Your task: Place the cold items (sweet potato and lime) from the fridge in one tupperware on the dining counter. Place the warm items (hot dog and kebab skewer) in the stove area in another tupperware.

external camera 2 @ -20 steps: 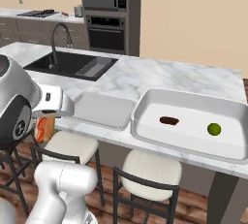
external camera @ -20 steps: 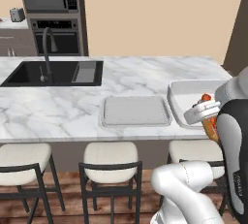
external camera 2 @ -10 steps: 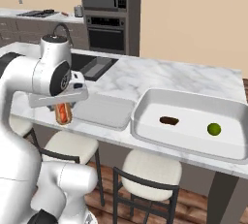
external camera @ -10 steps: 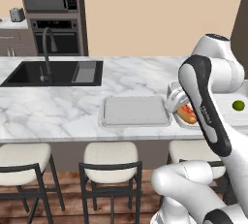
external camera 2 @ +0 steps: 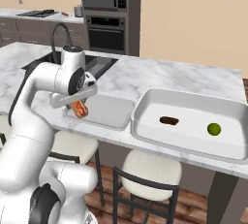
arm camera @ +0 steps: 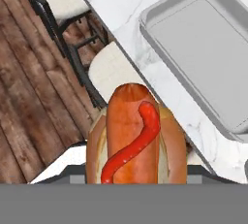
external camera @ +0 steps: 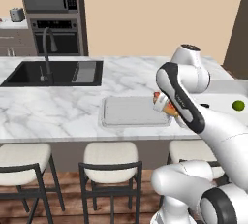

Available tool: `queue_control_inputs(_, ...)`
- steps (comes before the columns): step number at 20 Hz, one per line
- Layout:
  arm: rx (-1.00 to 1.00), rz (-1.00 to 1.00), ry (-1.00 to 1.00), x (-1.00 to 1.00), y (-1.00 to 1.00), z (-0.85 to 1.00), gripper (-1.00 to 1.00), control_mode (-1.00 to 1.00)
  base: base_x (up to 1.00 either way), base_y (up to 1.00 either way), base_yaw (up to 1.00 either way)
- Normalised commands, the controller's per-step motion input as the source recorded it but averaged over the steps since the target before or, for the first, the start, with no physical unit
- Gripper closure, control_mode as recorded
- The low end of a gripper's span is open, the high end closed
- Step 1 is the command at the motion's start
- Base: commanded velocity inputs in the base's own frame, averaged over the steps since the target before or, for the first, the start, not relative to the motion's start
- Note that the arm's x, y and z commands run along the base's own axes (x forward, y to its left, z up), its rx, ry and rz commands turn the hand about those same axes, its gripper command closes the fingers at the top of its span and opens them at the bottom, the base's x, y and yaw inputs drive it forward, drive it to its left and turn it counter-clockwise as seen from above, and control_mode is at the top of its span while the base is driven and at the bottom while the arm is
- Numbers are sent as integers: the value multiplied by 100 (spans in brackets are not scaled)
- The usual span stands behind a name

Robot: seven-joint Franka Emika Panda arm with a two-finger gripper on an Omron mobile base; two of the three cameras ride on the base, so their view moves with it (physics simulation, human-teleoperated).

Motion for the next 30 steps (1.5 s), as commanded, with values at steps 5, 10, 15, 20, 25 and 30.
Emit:
queue_control_inputs(5, -10, 1, 0, 94, 0, -50, 100, -100, 0, 0, 0)
queue_control_inputs(10, -13, 0, 3, 95, 5, -45, 100, -100, 0, 0, 0)
queue_control_inputs(15, -5, 1, 0, 94, 4, -48, 100, -100, 0, 0, 0)
queue_control_inputs(20, -2, 5, 0, 91, 2, -49, 100, -100, 0, 0, 0)
queue_control_inputs(25, -3, 6, 2, 88, 2, -49, 100, -100, 0, 0, 0)
queue_control_inputs(30, -6, 6, 10, 83, 4, -49, 100, -100, 0, 0, 0)
